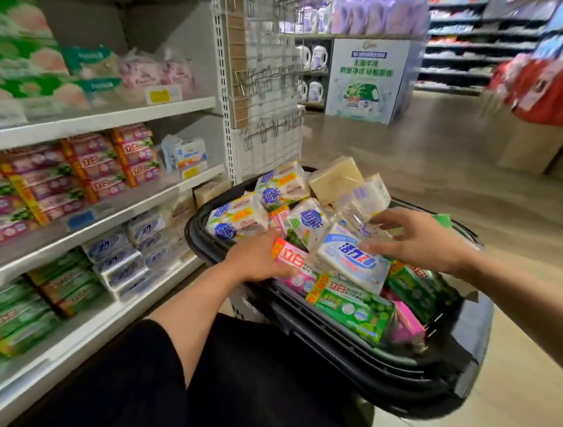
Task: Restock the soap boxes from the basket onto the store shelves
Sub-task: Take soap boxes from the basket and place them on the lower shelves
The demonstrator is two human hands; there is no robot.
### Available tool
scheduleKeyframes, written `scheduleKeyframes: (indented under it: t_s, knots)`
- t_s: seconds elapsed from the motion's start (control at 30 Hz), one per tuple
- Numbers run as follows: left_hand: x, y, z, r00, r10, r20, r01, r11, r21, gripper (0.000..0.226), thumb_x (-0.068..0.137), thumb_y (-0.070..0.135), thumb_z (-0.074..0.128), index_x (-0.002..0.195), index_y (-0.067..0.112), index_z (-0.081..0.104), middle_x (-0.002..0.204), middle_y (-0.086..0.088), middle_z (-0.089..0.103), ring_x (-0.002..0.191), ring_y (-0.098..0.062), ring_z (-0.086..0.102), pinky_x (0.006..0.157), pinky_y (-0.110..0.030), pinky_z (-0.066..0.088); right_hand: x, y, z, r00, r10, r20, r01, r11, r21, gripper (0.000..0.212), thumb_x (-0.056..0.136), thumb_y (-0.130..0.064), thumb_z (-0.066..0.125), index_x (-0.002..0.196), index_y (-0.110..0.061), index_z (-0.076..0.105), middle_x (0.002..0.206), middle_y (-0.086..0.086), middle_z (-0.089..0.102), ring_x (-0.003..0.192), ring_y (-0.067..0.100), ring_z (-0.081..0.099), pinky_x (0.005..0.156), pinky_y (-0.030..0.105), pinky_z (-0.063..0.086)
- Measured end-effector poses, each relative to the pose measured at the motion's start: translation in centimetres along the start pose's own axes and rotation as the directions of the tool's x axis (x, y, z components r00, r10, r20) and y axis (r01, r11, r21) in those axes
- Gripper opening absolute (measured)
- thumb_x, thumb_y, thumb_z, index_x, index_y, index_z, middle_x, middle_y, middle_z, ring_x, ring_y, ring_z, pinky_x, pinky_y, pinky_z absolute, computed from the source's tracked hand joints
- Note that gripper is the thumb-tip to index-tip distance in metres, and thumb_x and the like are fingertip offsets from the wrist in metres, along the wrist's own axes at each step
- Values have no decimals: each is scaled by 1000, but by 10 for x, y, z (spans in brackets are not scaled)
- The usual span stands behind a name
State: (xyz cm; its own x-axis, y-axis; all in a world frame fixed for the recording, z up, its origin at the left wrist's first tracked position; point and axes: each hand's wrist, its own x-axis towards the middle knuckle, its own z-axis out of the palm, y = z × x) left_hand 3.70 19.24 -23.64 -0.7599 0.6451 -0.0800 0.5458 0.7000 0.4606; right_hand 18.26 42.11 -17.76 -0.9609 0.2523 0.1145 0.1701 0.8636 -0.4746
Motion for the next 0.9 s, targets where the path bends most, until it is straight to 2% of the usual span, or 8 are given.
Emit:
scheduleKeyframes:
  t_s: [0.07, 0.13, 0.27, 0.4, 0.53, 0.67, 0.83, 0.9]
  knots:
    - [5, 2, 0, 999, -39, 30, 38, 999, 38, 84, 85, 60, 61, 151, 20, 27, 148, -3, 43, 132, -23, 45, 104, -35, 39, -12, 4, 8, 997, -56, -59, 55, 998, -21, 86, 51, -76, 61, 111, -15, 69, 110, 0, 60, 103, 16, 58, 93, 31, 46]
    - [11, 0, 1, 995, -76, 65, 72, 995, 64, 74, 86, 62, 56, 143, 19, 39, 140, -4, 50, 125, -24, 50, 99, -35, 43, -20, 5, 17, 994, -94, -49, 91, 994, -55, 90, 50, -82, 61, 108, -13, 70, 109, 2, 56, 103, 18, 55, 94, 28, 42]
    - [15, -11, 6, 989, -149, -12, 148, 988, -42, 75, 65, 74, 69, 116, 20, 58, 116, 1, 62, 107, -21, 60, 88, -35, 47, -22, 3, 34, 988, -147, -52, 135, 974, -183, 75, 54, -59, 82, 108, -10, 68, 110, 5, 55, 103, 22, 52, 92, 37, 42]
    - [15, -9, 5, 987, -125, -105, 95, 962, -255, 85, 59, 51, 87, 127, 14, 53, 129, -9, 56, 117, -28, 54, 99, -45, 45, -21, 3, 40, 974, -143, -177, 123, 985, -118, 61, 48, -55, 85, 88, -16, 61, 87, 1, 62, 80, 23, 57, 70, 38, 44]
    - [4, -7, 3, 967, -65, -245, -24, 939, -342, 66, 62, 35, 90, 113, 22, 49, 122, -2, 55, 116, -21, 52, 96, -42, 46, -28, 2, 44, 955, -170, -244, 170, 985, -23, 54, 45, -57, 71, 82, -24, 50, 71, -9, 58, 63, 18, 53, 56, 38, 42]
    - [-25, -26, -14, 912, -141, -385, -160, 742, -651, 65, 55, 30, 94, 104, 20, 53, 110, -1, 62, 107, -16, 60, 92, -37, 51, -19, -12, 40, 922, -282, -267, 275, 959, -64, 52, 45, -57, 69, 82, -24, 52, 70, -8, 60, 60, 18, 53, 53, 36, 43]
    - [-89, -68, -66, 757, -385, -528, -287, 530, -798, 58, 55, 24, 82, 103, 16, 51, 101, -7, 65, 91, -19, 66, 75, -34, 56, 8, -79, 48, 826, -475, -302, 502, 865, 13, 56, 46, -39, 84, 92, -16, 60, 77, -2, 64, 68, 18, 60, 61, 39, 48]
    - [-120, -99, -88, 686, -468, -557, -304, 510, -804, 57, 56, 25, 81, 104, 19, 50, 102, -7, 66, 89, -17, 67, 71, -32, 56, 24, -119, 64, 747, -595, -297, 624, 782, 2, 60, 46, -27, 88, 97, -12, 61, 84, 2, 65, 74, 16, 59, 65, 33, 46]
